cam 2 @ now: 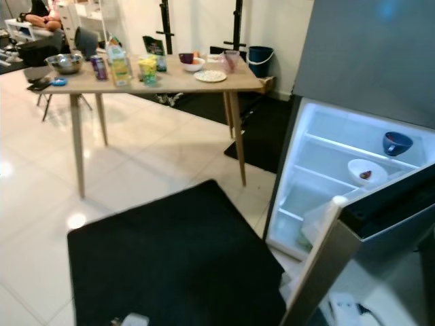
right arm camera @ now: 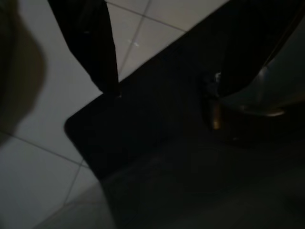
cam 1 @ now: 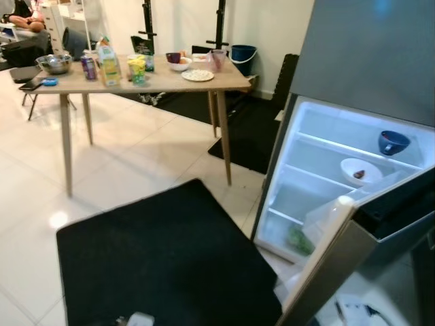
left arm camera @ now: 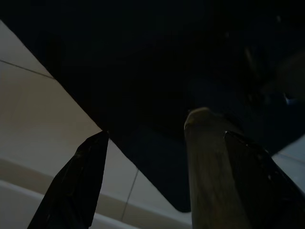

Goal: Restocking fridge

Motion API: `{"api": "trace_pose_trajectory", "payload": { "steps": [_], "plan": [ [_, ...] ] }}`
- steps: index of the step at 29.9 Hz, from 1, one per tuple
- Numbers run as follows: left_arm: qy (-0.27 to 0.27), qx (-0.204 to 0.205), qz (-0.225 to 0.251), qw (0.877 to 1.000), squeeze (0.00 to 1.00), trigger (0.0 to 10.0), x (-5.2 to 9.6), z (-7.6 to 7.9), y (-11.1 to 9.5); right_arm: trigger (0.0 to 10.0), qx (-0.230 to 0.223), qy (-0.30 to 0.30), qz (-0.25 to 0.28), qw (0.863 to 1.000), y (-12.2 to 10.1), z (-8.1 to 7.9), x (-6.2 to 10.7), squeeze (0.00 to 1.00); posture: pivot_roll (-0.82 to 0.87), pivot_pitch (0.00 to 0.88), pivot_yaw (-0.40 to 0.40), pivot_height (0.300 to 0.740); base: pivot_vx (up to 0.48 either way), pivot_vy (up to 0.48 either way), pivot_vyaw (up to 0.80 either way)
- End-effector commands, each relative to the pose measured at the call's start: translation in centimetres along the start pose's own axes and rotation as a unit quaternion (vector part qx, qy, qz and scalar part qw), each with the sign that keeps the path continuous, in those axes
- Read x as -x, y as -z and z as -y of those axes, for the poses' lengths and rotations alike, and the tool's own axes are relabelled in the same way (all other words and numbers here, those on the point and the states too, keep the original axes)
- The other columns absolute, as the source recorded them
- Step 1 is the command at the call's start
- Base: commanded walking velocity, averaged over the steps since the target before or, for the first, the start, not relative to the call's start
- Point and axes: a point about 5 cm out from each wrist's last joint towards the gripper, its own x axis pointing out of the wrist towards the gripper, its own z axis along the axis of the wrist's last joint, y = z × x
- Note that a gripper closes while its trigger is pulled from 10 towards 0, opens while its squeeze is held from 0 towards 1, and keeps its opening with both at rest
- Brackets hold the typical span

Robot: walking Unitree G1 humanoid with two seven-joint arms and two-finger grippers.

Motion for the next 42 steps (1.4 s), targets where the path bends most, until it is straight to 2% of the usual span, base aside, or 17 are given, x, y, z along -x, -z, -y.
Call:
{"api": "trace_pose_trajectory", "payload": {
  "steps": [1,7,10,11,14,18,20,22,23,26,32,33,35,39,40,41,42],
  "plan": [
    [-0.004,0.005,-0.012,1.000,0.00,10.0,0.2,-0.1,0.9,10.0,-0.016,0.028,0.017,0.999,-0.9,0.5,0.0,0.00,-0.07,0.000,-0.015,0.740,0.000,0.000,0.00],
    [-0.004,0.005,-0.010,1.000,0.00,10.0,0.1,-0.1,0.8,10.0,-0.049,0.068,0.030,0.996,-1.1,1.6,0.2,0.00,-0.07,0.000,-0.015,0.740,0.000,0.000,0.00],
    [-0.002,0.003,-0.009,1.000,0.00,10.0,0.1,-0.1,0.8,10.0,-0.117,0.056,0.074,0.989,-2.5,1.5,0.2,0.00,-0.07,0.000,-0.016,0.740,0.000,0.000,0.00],
    [-0.002,0.003,-0.009,1.000,0.00,10.0,0.1,-0.1,0.8,10.0,-0.117,0.056,0.074,0.989,-2.5,1.5,0.2,0.00,-0.07,0.000,-0.016,0.740,0.000,0.000,0.00],
    [-0.001,0.002,-0.009,1.000,0.00,10.0,0.1,-0.1,0.7,10.0,-0.184,0.017,0.141,0.973,-5.5,0.8,0.1,0.00,-0.08,0.000,-0.015,0.740,0.000,0.000,0.00],
    [0.000,0.001,-0.009,1.000,0.00,10.0,0.1,0.0,0.7,10.0,-0.207,-0.028,0.202,0.957,-8.9,-0.2,0.2,0.00,-0.08,0.000,-0.015,0.740,0.000,0.000,0.00],
    [0.000,0.001,-0.009,1.000,0.00,10.0,0.1,0.0,0.7,10.0,-0.208,-0.033,0.210,0.955,-9.5,-0.3,0.3,0.00,-0.08,0.000,-0.016,0.740,0.000,0.000,0.00],
    [0.000,0.001,-0.010,1.000,0.00,10.0,0.1,0.0,0.8,10.0,-0.207,-0.046,0.229,0.950,-10.8,-0.6,0.4,0.00,-0.07,0.000,-0.016,0.740,0.000,0.000,0.00],
    [0.000,0.000,-0.010,1.000,0.00,10.0,0.1,0.0,0.8,10.0,-0.200,-0.057,0.247,0.946,-12.2,-0.8,0.7,0.00,-0.07,0.000,-0.016,0.740,0.000,0.000,0.00],
    [0.000,-0.001,-0.010,1.000,0.00,10.0,0.1,0.0,0.8,10.0,-0.197,-0.063,0.255,0.944,-12.8,-0.9,0.8,0.00,-0.07,0.000,-0.019,0.740,0.000,0.000,0.00],
    [-0.001,-0.002,-0.011,1.000,0.00,10.0,0.1,-0.1,0.8,10.0,-0.177,-0.121,0.305,0.928,-16.3,-2.3,1.6,0.00,-0.07,0.000,-0.021,0.740,0.000,0.000,0.00],
    [-0.001,-0.002,-0.011,1.000,0.00,10.0,0.1,-0.1,0.8,10.0,-0.177,-0.121,0.305,0.928,-16.3,-2.3,1.6,0.00,-0.07,0.000,-0.021,0.740,0.000,0.000,0.00],
    [-0.002,-0.003,-0.011,1.000,0.00,10.0,0.1,-0.1,0.9,10.0,-0.155,-0.166,0.336,0.914,-18.7,-4.1,2.2,0.00,-0.07,0.000,-0.021,0.740,0.000,0.000,0.00],
    [-0.002,-0.005,-0.012,1.000,0.00,10.0,0.2,-0.1,0.9,10.0,-0.150,-0.198,0.367,0.896,-21.4,-5.9,3.1,0.00,-0.06,0.000,-0.020,0.740,0.000,0.000,0.00],
    [-0.002,-0.005,-0.012,1.000,0.00,10.0,0.1,-0.1,0.9,10.0,-0.143,-0.219,0.384,0.886,-22.9,-7.3,3.8,0.00,-0.06,0.000,-0.020,0.740,0.000,0.000,0.00],
    [-0.002,-0.005,-0.012,1.000,0.00,10.0,0.1,-0.1,0.9,10.0,-0.143,-0.219,0.384,0.886,-22.9,-7.3,3.8,0.00,-0.06,0.000,-0.020,0.740,0.000,0.000,0.00],
    [-0.002,-0.005,-0.011,1.000,0.00,10.0,0.1,-0.1,0.8,10.0,-0.131,-0.243,0.399,0.874,-24.7,-9.2,4.6,0.00,-0.06,0.000,-0.025,0.740,0.000,0.000,0.00]
  ]
}}
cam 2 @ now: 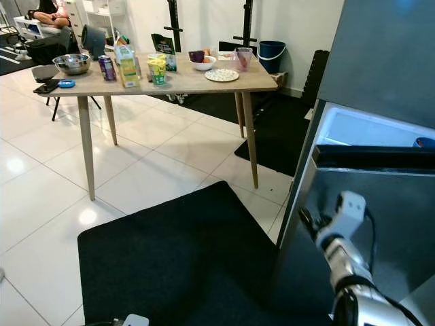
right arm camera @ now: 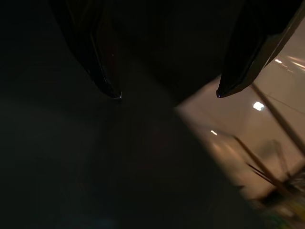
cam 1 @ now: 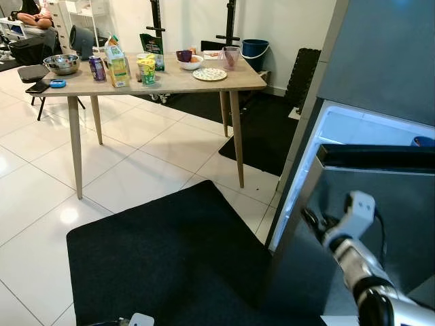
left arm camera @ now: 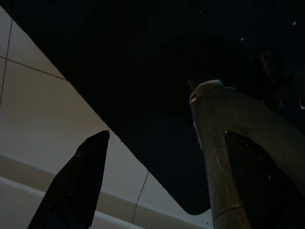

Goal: Restocking fridge

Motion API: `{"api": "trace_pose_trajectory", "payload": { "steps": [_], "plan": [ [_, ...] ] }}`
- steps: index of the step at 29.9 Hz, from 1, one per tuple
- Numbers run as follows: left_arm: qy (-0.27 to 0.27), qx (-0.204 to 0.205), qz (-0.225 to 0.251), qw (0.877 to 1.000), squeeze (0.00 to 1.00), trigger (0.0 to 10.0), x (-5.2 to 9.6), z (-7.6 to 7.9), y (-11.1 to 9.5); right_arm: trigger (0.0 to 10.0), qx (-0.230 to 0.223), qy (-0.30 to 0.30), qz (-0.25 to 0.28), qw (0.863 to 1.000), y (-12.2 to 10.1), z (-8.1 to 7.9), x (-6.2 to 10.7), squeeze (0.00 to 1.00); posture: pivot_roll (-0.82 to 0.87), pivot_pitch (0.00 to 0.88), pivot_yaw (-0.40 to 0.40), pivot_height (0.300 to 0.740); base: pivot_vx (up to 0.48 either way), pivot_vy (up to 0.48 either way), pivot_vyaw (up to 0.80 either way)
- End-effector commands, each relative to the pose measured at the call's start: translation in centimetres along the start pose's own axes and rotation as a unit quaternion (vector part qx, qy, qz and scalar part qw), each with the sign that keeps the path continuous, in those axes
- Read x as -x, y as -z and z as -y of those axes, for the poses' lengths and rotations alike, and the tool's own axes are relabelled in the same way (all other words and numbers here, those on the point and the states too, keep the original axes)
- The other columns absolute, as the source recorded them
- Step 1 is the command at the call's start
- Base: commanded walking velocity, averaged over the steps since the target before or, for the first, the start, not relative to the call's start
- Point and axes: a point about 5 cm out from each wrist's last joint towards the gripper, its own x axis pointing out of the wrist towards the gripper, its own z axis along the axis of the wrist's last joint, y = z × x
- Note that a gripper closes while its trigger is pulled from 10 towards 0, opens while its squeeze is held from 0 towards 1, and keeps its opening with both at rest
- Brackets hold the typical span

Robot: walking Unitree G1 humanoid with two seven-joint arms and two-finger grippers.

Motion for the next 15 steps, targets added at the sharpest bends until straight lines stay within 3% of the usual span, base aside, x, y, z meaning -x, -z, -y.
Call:
{"api": "trace_pose_trajectory", "payload": {
  "steps": [1,5,9,15],
  "plan": [
    [0.000,-0.005,-0.005,1.000,0.00,10.0,0.0,0.1,0.2,10.0,0.009,-0.034,0.020,0.999,-1.2,-2.3,-1.3,0.00,-0.06,0.000,-0.025,0.740,0.000,0.000,0.00],
    [-0.001,-0.001,-0.003,1.000,0.00,10.0,0.0,0.1,0.1,10.0,0.028,-0.043,0.006,0.999,-0.9,-3.5,-1.9,0.00,-0.05,0.000,-0.030,0.740,0.000,0.000,0.00],
    [-0.001,0.002,-0.003,1.000,0.00,10.0,0.0,0.2,0.0,10.0,0.034,-0.027,-0.017,0.999,0.3,-2.7,-1.3,0.00,-0.05,0.000,-0.032,0.740,0.000,0.000,0.00],
    [-0.004,0.003,-0.004,1.000,0.00,10.0,0.0,0.1,0.1,10.0,0.072,0.049,-0.122,0.989,5.6,1.2,2.2,0.00,-0.05,0.000,-0.026,0.740,0.000,0.000,0.00]
  ]
}}
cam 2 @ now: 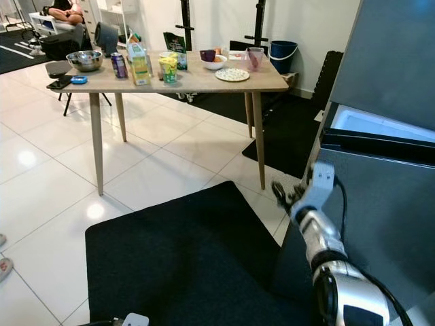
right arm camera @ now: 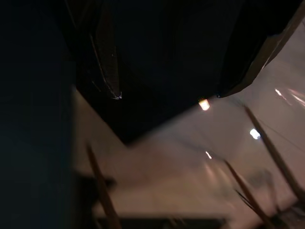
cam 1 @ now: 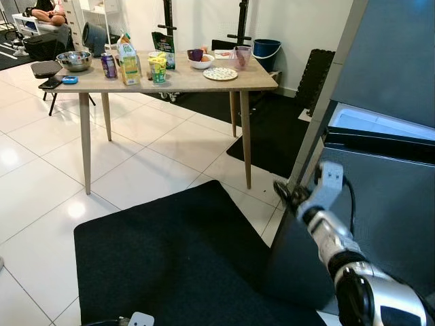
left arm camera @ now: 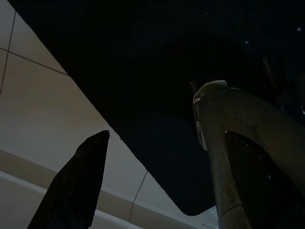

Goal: Restocking fridge

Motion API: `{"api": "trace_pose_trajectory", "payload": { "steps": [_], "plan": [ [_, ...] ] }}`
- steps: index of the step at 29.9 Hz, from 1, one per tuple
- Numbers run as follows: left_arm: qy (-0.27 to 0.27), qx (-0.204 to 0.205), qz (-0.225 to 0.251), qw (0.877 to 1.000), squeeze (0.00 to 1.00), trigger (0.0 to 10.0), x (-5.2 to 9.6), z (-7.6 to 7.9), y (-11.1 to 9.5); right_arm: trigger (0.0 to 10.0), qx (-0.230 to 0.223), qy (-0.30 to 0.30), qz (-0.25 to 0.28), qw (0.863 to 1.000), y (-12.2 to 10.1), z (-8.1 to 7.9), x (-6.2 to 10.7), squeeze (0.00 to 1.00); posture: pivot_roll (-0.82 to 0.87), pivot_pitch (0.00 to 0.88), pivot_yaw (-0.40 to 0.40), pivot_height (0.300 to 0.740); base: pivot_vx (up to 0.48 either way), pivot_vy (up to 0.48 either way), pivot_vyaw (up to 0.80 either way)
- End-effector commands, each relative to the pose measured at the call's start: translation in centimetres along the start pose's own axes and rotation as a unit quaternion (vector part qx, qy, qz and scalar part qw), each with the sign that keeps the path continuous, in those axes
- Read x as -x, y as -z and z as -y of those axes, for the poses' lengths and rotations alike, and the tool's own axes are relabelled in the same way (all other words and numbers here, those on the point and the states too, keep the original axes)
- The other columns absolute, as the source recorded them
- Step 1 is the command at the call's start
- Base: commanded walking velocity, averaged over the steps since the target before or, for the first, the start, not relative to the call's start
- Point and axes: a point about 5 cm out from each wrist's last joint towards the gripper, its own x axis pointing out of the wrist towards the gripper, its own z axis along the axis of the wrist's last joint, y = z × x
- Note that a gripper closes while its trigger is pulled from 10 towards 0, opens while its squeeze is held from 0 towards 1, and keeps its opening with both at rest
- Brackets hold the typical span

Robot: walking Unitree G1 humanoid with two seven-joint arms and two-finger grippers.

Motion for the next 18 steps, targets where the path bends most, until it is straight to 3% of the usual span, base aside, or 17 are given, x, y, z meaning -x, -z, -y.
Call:
{"api": "trace_pose_trajectory", "payload": {
  "steps": [1,3,4,5,6,9,18],
  "plan": [
    [0.000,0.002,-0.007,1.000,0.00,10.0,0.0,0.1,0.3,10.0,0.019,0.023,-0.049,0.998,2.1,0.9,0.8,0.00,-0.05,0.000,-0.026,0.740,0.000,0.000,0.00],
    [-0.001,0.002,-0.007,1.000,0.00,10.0,0.0,0.1,0.3,10.0,0.030,0.030,-0.066,0.997,3.0,1.3,1.2,0.00,-0.06,0.000,-0.023,0.740,0.000,0.000,0.00],
    [-0.001,0.001,-0.007,1.000,0.00,10.0,0.0,0.0,0.3,10.0,0.032,0.043,-0.095,0.994,4.5,1.9,2.0,0.00,-0.06,0.000,-0.022,0.740,0.000,0.000,0.00],
    [-0.002,0.000,-0.006,1.000,0.00,10.0,0.0,-0.1,0.3,10.0,0.041,0.078,-0.156,0.984,7.5,3.3,3.9,0.00,-0.06,0.000,-0.021,0.740,0.000,0.000,-0.76],
    [-0.002,0.000,-0.006,1.000,0.00,10.0,0.0,-0.1,0.3,10.0,0.041,0.078,-0.156,0.984,7.5,3.3,3.9,0.00,-0.06,0.000,-0.021,0.740,0.000,0.000,-0.76],
    [-0.003,-0.001,-0.006,1.000,0.00,10.0,0.1,-0.2,0.3,10.0,0.027,0.103,-0.205,0.973,10.4,4.3,6.0,0.00,-0.06,0.000,-0.015,0.740,0.000,0.000,-0.76],
    [-0.005,-0.009,-0.012,1.000,0.00,10.0,0.1,-0.2,0.4,10.0,0.031,0.131,-0.272,0.953,14.0,5.4,9.2,0.00,-0.06,0.000,-0.014,0.740,0.000,0.000,-0.77]
  ]
}}
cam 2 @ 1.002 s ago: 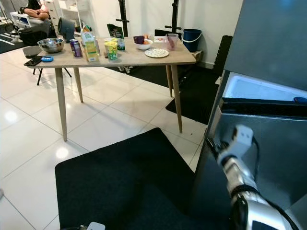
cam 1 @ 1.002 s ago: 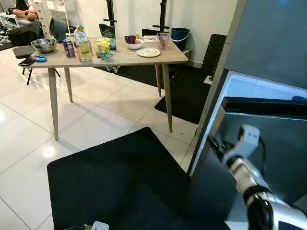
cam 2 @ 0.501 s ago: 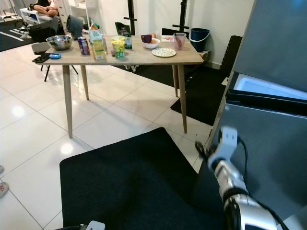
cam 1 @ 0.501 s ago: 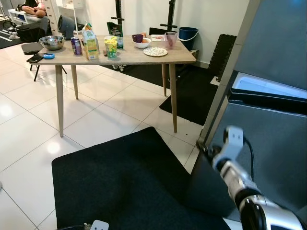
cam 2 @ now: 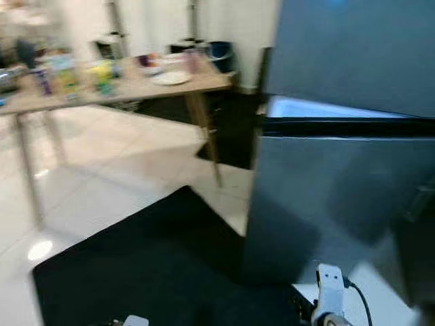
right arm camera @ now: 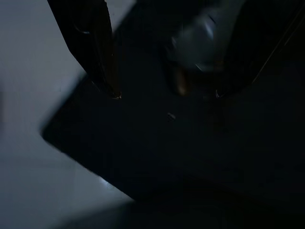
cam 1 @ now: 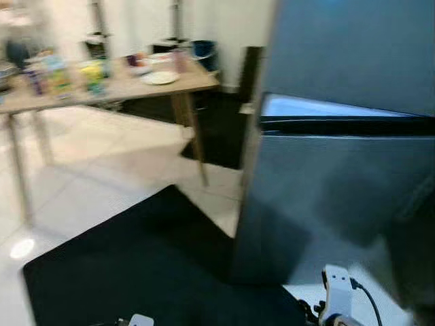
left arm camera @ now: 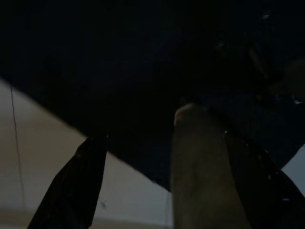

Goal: Restocking fridge

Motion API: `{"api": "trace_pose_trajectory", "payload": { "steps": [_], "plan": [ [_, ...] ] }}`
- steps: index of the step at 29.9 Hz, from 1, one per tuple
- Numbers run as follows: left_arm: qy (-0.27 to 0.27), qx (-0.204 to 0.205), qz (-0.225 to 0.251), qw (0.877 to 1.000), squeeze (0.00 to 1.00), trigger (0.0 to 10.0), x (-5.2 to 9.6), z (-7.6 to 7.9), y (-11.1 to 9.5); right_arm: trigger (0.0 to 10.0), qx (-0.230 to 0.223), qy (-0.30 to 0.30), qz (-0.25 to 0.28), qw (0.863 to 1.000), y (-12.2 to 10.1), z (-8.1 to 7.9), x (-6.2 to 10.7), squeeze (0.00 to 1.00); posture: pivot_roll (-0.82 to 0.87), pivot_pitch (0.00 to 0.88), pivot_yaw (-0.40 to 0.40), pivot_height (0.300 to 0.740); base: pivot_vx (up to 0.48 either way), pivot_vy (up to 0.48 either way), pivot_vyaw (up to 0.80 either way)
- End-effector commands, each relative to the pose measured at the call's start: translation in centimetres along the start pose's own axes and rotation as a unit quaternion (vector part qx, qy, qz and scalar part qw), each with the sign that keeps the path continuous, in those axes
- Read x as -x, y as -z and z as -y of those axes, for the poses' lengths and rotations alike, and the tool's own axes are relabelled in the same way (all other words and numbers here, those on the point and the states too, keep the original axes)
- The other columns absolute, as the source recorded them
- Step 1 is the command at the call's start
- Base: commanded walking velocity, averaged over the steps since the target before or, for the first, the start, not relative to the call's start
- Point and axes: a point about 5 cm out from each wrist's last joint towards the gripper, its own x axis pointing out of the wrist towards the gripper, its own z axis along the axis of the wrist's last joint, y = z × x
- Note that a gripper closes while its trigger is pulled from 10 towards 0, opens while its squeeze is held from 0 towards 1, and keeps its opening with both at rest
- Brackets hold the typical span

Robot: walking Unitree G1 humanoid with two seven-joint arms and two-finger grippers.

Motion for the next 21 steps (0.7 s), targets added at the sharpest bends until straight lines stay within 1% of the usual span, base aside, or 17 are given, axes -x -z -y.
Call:
{"api": "trace_pose_trajectory", "payload": {
  "steps": [1,3,4,5,8,10,15,20,21],
  "plan": [
    [-0.004,-0.006,-0.007,1.000,0.00,10.0,0.1,-0.2,0.3,10.0,0.004,0.002,-0.010,1.000,0.4,-0.1,0.0,0.00,-0.06,0.000,-0.014,0.740,0.000,0.000,-0.77],
    [-0.004,-0.005,-0.007,1.000,0.00,10.0,0.1,-0.2,0.3,10.0,0.009,0.011,-0.025,1.000,1.4,0.2,0.2,0.00,-0.06,0.000,-0.014,0.740,0.000,0.000,-0.77],
    [-0.004,-0.005,-0.007,1.000,0.00,10.0,0.1,-0.2,0.3,10.0,0.009,0.011,-0.025,1.000,1.4,0.2,0.2,0.00,-0.06,0.000,-0.014,0.740,0.000,0.000,-0.77],
    [-0.004,-0.002,-0.005,1.000,0.00,10.0,0.1,-0.2,0.3,10.0,0.010,0.014,-0.032,0.999,2.0,0.3,0.3,0.00,-0.07,0.000,-0.013,0.740,0.000,0.000,-0.77],
    [-0.004,-0.001,-0.005,1.000,0.00,10.0,0.1,-0.2,0.3,10.0,0.005,0.018,-0.033,0.999,2.2,0.4,0.4,0.00,-0.07,0.000,-0.013,0.740,0.000,0.000,-0.79],
    [-0.003,-0.001,-0.004,1.000,0.00,10.0,0.1,-0.2,0.2,10.0,0.023,0.022,-0.038,0.999,2.5,0.5,0.4,0.00,-0.07,0.000,-0.016,0.740,0.000,0.000,0.00],
    [-0.001,-0.002,-0.004,1.000,0.00,10.0,0.0,-0.1,0.2,10.0,0.029,0.023,-0.044,0.998,2.7,0.6,0.5,0.00,-0.07,0.000,-0.015,0.740,0.000,0.000,0.00],
    [-0.005,-0.019,-0.013,1.000,0.00,10.0,0.1,-0.2,0.4,10.0,0.042,0.019,-0.050,0.998,2.9,0.4,0.5,0.00,-0.07,0.000,-0.015,0.740,0.000,0.000,0.00],
    [-0.006,-0.024,-0.016,1.000,0.00,10.0,0.1,-0.3,0.5,10.0,0.043,0.018,-0.051,0.998,3.0,0.4,0.5,0.00,-0.07,0.000,-0.015,0.740,0.322,0.000,0.00]
  ]
}}
